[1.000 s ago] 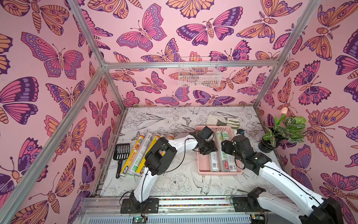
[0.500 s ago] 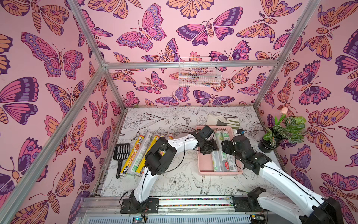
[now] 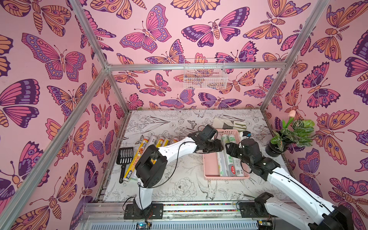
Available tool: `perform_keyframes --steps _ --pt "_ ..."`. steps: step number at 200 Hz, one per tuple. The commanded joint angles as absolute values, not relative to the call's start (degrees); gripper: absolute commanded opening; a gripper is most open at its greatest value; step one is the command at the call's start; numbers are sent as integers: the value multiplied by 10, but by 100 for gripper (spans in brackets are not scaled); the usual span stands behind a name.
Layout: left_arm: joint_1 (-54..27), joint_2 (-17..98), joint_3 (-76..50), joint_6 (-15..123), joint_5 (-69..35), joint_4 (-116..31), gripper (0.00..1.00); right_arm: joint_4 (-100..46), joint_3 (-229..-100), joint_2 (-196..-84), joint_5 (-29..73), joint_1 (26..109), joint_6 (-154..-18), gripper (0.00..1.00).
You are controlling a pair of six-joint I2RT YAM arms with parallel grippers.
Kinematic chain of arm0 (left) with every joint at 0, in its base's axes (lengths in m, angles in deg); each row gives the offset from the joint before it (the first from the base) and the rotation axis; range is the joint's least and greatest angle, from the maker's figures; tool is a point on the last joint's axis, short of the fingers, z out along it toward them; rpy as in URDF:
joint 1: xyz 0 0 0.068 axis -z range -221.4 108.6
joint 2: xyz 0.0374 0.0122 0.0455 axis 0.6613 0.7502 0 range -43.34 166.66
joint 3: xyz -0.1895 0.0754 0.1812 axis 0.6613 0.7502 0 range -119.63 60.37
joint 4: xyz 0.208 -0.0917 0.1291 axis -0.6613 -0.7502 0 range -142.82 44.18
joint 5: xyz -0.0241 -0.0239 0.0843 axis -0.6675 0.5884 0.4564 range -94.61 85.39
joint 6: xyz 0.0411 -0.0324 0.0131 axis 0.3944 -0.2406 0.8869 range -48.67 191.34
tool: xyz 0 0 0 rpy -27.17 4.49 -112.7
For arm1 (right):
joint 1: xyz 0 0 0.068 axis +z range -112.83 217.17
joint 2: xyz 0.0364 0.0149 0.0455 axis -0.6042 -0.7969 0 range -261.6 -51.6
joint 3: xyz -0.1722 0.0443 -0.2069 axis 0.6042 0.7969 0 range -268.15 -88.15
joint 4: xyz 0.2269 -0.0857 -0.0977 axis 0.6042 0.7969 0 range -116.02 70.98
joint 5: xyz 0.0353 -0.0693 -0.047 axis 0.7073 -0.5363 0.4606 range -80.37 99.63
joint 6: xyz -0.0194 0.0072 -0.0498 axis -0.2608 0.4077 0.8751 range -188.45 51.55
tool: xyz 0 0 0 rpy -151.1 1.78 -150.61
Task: Put the plastic wrap into the basket
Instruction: Place the plastic wrap in the basket, then pick up the plastic wrap from the center of the board.
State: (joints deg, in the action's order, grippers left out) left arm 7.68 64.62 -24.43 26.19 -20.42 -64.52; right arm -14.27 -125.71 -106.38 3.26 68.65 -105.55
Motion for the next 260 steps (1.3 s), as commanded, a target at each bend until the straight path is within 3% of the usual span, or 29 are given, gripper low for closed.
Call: perform_keyframes --steps 1,50,138,193,260 --pt "71 597 -207 323 -140 -649 61 -197 -1258 -1065 91 683 -1039 70" --pt "42 469 -86 367 -42 -648 60 -242 -1293 -1133 204 691 -1035 65" --pt "-98 217 150 354 0 -696 63 -207 -1421 -1285 221 802 -968 64" --pt "-151 174 193 346 26 -759 64 -149 -1518 -1392 259 858 -926 63" --pt "-320 203 157 367 8 -819 67 -101 -1615 -1503 295 893 -919 63"
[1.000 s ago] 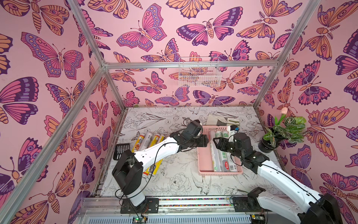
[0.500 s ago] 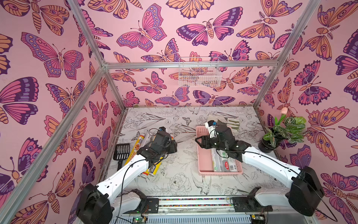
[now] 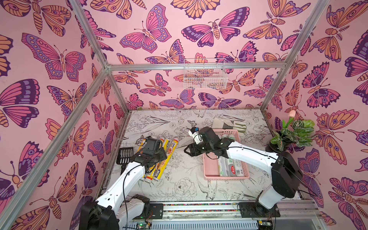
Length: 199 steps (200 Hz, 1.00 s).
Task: Put the plastic wrap into the basket
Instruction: Pick up the plastic wrap from the center of the board.
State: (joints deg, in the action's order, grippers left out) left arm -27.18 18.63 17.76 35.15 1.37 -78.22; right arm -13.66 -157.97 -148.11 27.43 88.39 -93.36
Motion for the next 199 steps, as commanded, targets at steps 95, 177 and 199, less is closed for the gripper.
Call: perform_keyframes --steps 95,177,199 --pt "-309 290 129 439 -178 -831 61 -85 -1643 -1539 298 896 -920 63" --pt "-265 418 72 470 -110 -841 61 -73 -1627 -1528 283 896 -917 64" --pt "-253 445 55 478 -89 -852 61 -66 -1626 -1525 278 896 -912 64"
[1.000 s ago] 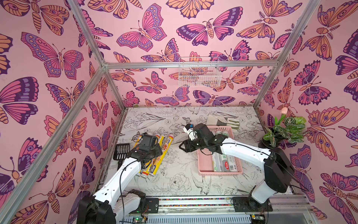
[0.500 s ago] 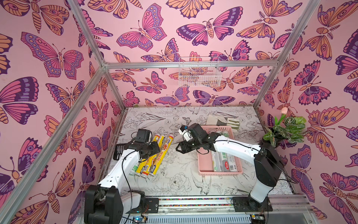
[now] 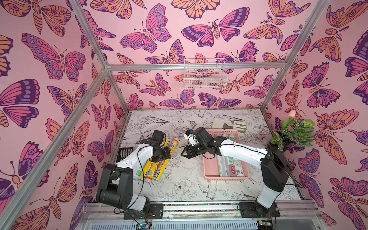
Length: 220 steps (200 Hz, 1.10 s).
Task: Put the plastic wrap into the basket
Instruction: Pick up the plastic wrap from the center of the board.
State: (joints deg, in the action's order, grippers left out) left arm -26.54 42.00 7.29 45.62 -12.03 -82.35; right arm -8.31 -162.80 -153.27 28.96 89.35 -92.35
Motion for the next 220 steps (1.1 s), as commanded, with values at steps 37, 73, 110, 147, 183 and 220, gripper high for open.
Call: perform_keyframes --steps 37,73,110,147,183,220 --pt "-229 487 20 495 -56 -863 61 -67 -1616 -1513 262 894 -907 64" --pt "-218 538 -4 503 -40 -881 60 -72 -1602 -1499 252 892 -908 65" --pt "-201 572 -20 507 -33 -887 58 -76 -1592 -1494 246 888 -909 65" --pt "-191 598 -34 507 -29 -889 58 -77 -1581 -1485 240 885 -910 65" --pt "-182 619 -50 511 -28 -898 53 -84 -1566 -1470 226 880 -917 65" --pt "-167 606 -58 509 -27 -905 46 -96 -1548 -1452 209 871 -928 66"
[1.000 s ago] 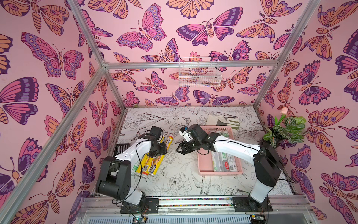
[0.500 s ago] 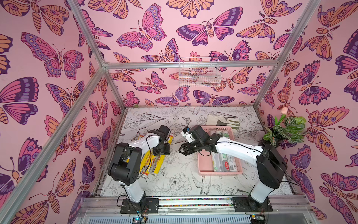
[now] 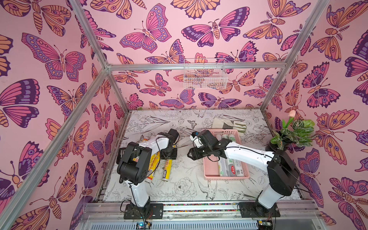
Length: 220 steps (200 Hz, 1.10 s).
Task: Put the plastic wrap into the basket
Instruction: Pick up the plastic wrap from the center of the board.
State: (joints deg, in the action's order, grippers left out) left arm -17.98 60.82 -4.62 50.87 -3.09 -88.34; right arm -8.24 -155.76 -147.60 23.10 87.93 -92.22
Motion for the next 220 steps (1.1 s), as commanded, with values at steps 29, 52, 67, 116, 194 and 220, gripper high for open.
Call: perform_keyframes --steps 29,52,67,116,194,220 --pt "-155 562 -66 505 -40 -909 43 -105 -1529 -1427 182 863 -937 66" --pt "-152 520 -77 491 -56 -908 42 -121 -1505 -1388 150 858 -945 66" --pt "-151 502 -88 476 -76 -906 42 -130 -1489 -1367 127 856 -951 67" --pt "-131 458 -103 402 -158 -832 38 -159 -1435 -1289 53 849 -971 68" --pt "-54 485 -140 306 -205 -717 35 -143 -1367 -1177 -8 805 -1022 69" --pt "-29 510 -157 285 -220 -690 35 -119 -1350 -1151 27 767 -1036 68"
